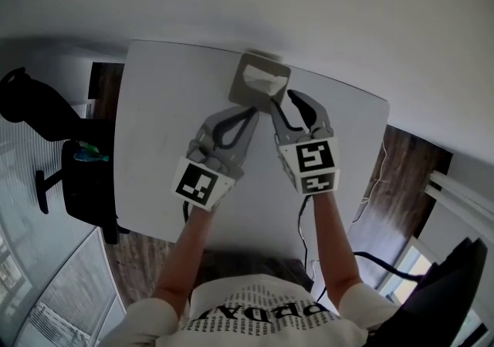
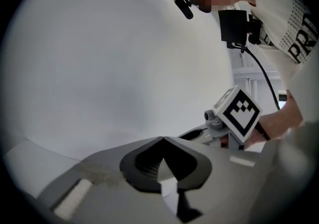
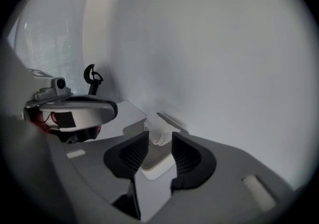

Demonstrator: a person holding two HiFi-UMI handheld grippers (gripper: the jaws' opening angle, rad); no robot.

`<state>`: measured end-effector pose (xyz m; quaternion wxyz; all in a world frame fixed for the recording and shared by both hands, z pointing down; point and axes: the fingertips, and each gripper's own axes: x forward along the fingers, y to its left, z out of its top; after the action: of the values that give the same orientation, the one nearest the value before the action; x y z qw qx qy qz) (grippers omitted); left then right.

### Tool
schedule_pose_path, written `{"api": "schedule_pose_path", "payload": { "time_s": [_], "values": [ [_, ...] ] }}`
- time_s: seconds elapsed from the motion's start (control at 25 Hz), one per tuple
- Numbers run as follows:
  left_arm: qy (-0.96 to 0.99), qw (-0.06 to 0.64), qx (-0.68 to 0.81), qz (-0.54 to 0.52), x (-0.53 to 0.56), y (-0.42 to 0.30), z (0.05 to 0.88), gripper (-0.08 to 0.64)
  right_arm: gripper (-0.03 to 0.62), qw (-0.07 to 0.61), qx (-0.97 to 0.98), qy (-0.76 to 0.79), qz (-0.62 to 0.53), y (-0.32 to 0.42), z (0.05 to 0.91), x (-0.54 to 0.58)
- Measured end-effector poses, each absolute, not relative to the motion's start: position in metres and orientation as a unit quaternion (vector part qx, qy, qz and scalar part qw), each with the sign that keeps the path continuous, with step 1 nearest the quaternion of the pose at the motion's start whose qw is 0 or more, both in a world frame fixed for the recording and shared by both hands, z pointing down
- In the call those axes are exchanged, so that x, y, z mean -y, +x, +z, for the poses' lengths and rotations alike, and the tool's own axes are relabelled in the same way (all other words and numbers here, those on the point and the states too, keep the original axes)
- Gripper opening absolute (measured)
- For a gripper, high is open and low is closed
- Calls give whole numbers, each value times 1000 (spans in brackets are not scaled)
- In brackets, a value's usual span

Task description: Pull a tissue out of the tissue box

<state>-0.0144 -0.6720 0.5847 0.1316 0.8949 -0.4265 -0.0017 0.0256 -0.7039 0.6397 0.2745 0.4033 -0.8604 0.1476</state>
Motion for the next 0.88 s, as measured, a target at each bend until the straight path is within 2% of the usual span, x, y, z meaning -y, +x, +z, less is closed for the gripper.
{"api": "schedule_pose_path", "payload": {
  "time_s": [0.2, 0.72, 0.88],
  "values": [
    [893, 138, 429, -3, 678, -14, 595, -8, 184, 281, 857, 402, 160, 30, 653, 717],
    [892, 151, 426, -5, 678, -13, 606, -8, 186, 283, 855, 396, 178, 25, 669, 734],
    [892, 151, 426, -6, 677, -12, 607, -8, 83, 283, 853, 405, 166, 29, 667, 734]
  ]
}}
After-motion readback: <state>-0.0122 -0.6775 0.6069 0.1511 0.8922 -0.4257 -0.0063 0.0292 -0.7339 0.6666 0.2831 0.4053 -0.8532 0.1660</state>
